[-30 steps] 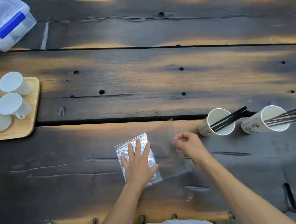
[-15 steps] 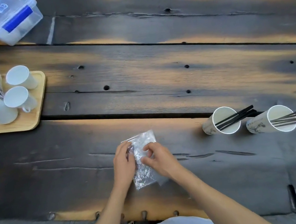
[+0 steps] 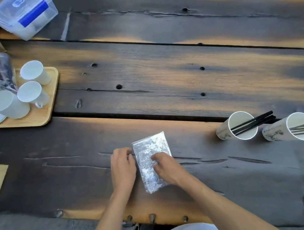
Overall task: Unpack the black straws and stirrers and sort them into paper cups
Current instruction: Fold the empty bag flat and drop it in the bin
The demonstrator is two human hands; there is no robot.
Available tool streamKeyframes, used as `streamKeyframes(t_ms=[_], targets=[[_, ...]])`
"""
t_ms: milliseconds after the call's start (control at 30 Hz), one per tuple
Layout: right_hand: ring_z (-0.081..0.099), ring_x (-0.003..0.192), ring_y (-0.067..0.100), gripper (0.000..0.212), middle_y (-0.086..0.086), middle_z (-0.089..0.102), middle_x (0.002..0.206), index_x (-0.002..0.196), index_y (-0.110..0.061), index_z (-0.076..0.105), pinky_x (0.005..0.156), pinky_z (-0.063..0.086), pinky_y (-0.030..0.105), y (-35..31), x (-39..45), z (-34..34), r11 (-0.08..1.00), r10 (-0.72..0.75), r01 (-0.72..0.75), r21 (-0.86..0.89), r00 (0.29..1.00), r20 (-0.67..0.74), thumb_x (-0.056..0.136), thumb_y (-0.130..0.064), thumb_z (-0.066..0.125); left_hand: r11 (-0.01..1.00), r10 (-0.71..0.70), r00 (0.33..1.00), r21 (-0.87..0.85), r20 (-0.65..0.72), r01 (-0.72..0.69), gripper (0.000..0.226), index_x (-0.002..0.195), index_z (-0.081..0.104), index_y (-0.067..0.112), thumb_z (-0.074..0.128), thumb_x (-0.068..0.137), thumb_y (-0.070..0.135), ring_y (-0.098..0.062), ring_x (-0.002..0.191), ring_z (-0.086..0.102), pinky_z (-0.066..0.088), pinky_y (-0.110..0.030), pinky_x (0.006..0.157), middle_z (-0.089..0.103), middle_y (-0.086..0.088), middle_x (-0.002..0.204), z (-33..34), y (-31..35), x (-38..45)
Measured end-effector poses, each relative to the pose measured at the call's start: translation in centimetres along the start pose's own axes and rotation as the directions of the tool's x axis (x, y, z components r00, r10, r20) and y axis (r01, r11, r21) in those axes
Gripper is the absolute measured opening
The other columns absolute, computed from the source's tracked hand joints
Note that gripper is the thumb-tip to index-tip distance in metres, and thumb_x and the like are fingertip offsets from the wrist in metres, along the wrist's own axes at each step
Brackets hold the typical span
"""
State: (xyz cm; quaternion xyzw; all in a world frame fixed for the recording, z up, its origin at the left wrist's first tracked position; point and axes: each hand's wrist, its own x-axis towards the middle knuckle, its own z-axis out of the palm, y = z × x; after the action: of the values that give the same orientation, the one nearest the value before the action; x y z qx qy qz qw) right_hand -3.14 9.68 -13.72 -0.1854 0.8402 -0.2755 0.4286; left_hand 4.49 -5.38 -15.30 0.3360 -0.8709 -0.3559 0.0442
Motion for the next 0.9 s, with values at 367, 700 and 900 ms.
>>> streamKeyframes(t_ms=[367,700,900], targets=[[0.054,0.067,0.017,0.021,0.009,0.059,0.087,0.112,-0.010,0.053,0.054,0.045,0.023,1.9,0.3,-0.1,0.775,0.334,-0.262,0.575,0.942,-0.022,0.094,-0.005,0.045,0.986,-0.004,0.908,0.155,0.420,-0.067,0.021,0.115,0.056,0.013,0.050,0.095,0.017,-0.024,0.094,0.059,0.050,-0.038,0.083,0.064,-0.009,0.108,3.1,2.2,5.8],[0.049,0.067,0.023,0.019,0.016,0.063,0.092,0.080,-0.020,0.035,0.057,0.040,0.037,4.0,-0.1,0.5,0.750,0.541,-0.395,0.530,0.828,-0.147,0.080,-0.002,0.038,0.966,-0.096,0.905,0.258,0.415,-0.015,0.008,0.095,0.039,0.020,0.046,0.095,0.017,-0.025,0.073,0.057,0.051,-0.042,0.065,0.056,-0.006,0.085,3.4,3.1,7.3],[0.059,0.091,0.035,0.011,0.012,0.059,0.102,0.093,-0.010,0.051,0.071,0.046,0.042,3.5,0.0,-0.1,0.849,0.528,-0.497,0.179,0.811,-0.254,0.087,-0.006,0.043,0.956,-0.178,0.898,0.287,0.403,0.061,0.016,0.079,0.047,0.019,0.043,0.085,0.005,-0.028,0.072,0.063,0.058,-0.045,0.067,0.062,-0.008,0.084,2.9,3.6,8.3]])
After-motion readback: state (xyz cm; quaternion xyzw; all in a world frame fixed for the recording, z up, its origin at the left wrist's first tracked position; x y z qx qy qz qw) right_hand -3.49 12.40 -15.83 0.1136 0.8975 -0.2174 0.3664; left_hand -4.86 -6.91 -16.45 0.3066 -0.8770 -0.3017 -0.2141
